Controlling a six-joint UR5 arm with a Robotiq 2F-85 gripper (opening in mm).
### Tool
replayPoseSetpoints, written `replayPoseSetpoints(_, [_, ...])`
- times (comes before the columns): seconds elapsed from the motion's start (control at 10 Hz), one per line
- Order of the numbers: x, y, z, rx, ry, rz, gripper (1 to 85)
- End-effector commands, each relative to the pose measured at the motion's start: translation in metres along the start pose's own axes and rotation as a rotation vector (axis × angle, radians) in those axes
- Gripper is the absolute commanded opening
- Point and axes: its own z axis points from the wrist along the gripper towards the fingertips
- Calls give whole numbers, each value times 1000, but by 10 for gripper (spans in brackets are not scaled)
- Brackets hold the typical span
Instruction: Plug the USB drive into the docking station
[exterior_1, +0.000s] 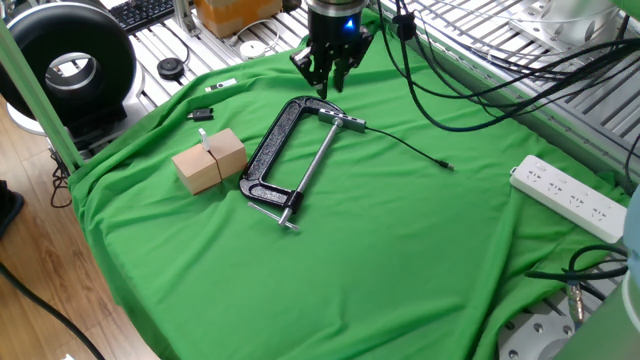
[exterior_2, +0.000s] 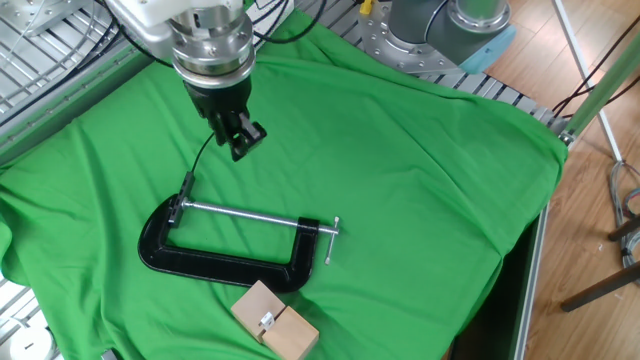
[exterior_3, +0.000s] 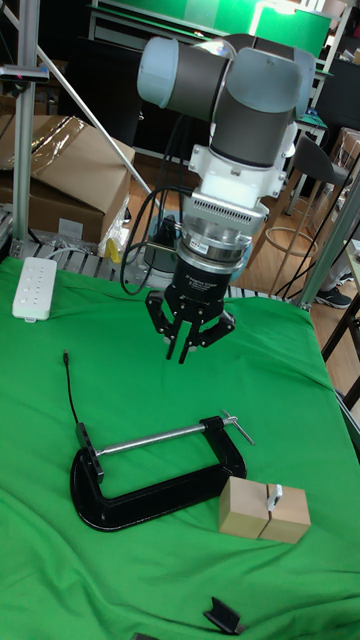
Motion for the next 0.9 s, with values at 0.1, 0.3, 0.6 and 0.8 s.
replayPoseSetpoints(0.1, [6, 20, 5, -29, 1, 19, 17])
replayPoseSetpoints(0.3, [9, 25, 8, -29, -2, 13, 17])
replayPoseSetpoints(0.6, [9, 31, 9, -46, -8, -42, 17])
replayPoseSetpoints(0.8, [18, 15, 9, 13, 29, -200, 17])
